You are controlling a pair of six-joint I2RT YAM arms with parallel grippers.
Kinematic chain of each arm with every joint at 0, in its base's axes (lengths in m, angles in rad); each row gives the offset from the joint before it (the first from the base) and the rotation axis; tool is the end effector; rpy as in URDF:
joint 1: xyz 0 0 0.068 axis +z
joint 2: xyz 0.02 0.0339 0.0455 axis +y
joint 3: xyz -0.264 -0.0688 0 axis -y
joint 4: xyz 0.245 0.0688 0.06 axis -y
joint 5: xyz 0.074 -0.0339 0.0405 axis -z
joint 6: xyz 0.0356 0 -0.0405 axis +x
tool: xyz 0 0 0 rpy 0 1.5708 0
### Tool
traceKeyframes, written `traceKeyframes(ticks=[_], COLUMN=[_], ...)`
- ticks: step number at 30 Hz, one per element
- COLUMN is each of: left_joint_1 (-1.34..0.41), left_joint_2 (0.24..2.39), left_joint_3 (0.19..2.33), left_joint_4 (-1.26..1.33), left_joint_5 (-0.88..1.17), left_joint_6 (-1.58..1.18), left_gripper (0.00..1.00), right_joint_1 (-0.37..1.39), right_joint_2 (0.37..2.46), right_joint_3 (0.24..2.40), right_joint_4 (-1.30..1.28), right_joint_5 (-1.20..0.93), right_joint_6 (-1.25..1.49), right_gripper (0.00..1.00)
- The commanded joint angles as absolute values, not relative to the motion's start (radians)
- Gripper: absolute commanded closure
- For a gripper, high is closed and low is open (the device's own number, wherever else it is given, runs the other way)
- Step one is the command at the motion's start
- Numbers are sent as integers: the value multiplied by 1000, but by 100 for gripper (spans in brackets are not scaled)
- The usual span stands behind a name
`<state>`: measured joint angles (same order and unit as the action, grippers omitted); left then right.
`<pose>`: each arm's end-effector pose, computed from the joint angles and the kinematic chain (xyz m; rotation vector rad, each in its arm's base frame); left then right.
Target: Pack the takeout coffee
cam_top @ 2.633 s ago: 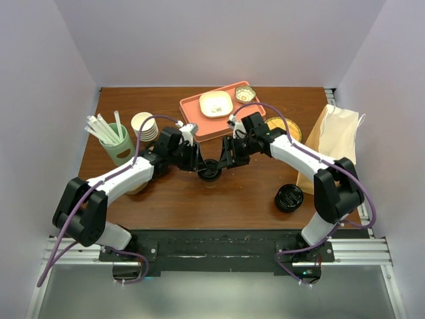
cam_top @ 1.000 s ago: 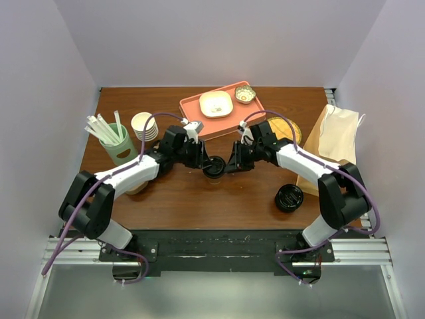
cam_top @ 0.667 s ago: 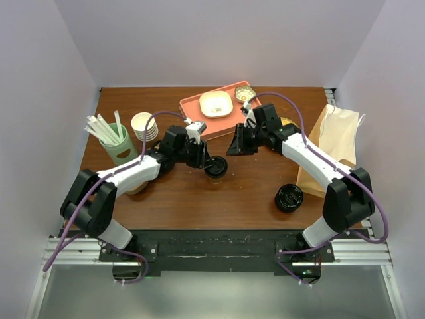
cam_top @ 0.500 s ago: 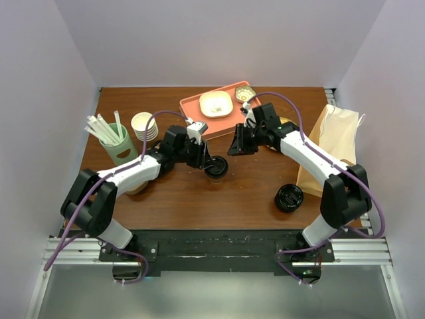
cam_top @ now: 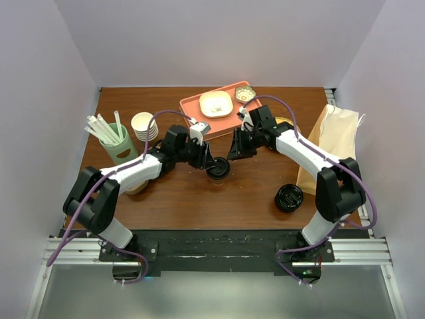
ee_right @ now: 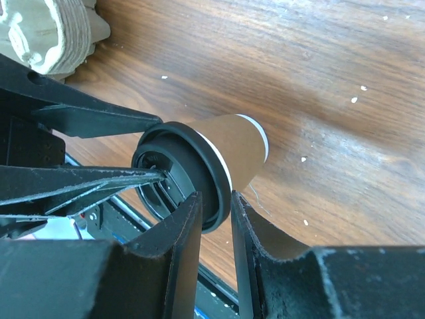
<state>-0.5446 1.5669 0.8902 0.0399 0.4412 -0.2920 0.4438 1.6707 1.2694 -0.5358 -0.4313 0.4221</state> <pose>0.2769 -0.1855 0.2077 0.5448 2.2369 -0.9373 0.3172 0.1673 0.2500 -0.2156 2.6052 0.8771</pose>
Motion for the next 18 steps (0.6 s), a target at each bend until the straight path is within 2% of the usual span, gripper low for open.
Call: traceKeyframes(ticks=[1, 18], left_joint_1=[-561, -571], left_joint_2=[1647, 1671], left_joint_3=[836, 825], left_joint_4=[-189, -206], left_joint_5=[397, 336], left_joint_6=[-187, -213], left_gripper=[61, 62], right_joint_1=[439, 437], right_joint_2=[1697, 1723], right_joint_3=[1259, 1033], right_joint_4=[-512, -405], right_joint_5=[-456, -360], right_joint_6=[396, 393], right_gripper=[71, 79])
